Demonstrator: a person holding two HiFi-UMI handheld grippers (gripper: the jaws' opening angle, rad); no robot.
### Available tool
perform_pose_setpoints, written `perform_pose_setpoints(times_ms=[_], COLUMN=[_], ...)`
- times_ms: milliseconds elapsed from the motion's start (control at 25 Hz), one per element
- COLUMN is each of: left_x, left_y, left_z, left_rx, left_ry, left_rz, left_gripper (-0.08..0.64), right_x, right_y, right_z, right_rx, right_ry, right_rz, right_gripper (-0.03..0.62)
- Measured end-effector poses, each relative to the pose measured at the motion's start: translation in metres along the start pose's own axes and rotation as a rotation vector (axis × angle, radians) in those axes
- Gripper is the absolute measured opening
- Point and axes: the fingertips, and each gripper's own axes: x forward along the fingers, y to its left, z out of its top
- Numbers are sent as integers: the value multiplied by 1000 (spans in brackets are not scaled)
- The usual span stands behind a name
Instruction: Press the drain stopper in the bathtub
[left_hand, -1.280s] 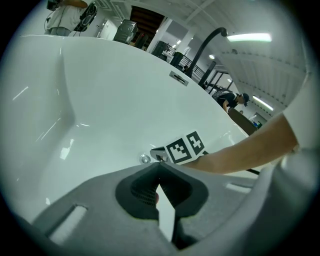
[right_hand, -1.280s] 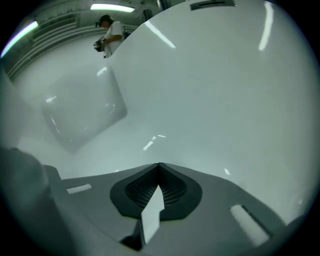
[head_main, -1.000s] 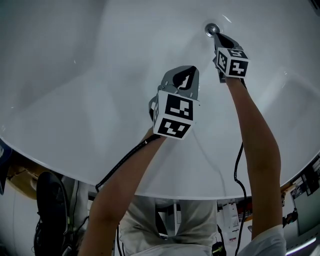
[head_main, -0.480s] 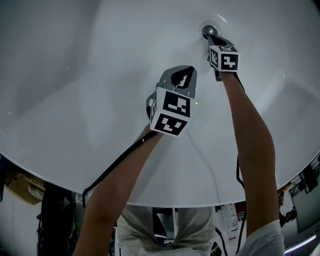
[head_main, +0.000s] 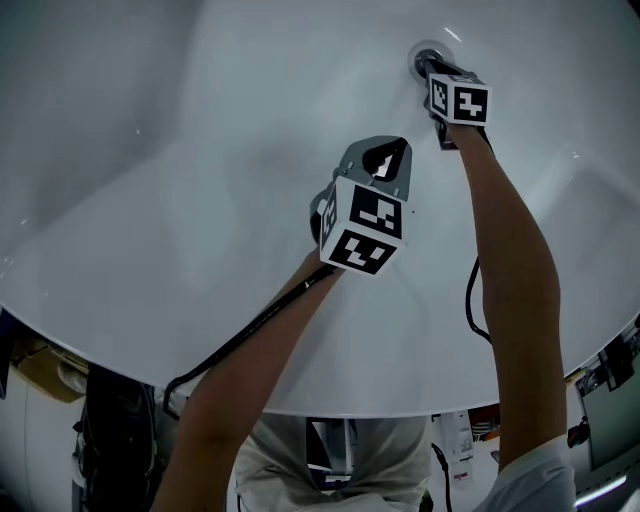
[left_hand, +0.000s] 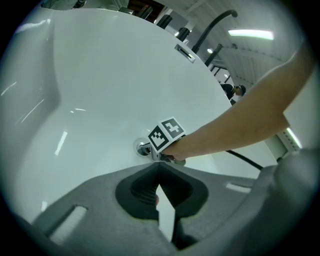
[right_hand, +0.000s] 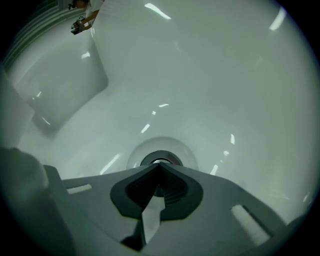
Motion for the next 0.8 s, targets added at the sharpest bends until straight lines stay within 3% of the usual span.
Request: perform_pose_setpoints(times_ms=[480, 800], left_x=[-13, -64], left_y=[-19, -44], left_z=[14, 34], left_rx=[26, 43], left_ry=[4, 25], left_rz=[15, 40], left_gripper=[-2, -2], right_x=[-44, -118], right_y=[4, 37], right_z=[0, 7], right_rx=[43, 15], right_ry=[-112, -150], right_rz=[-3, 30], right_gripper=[3, 3])
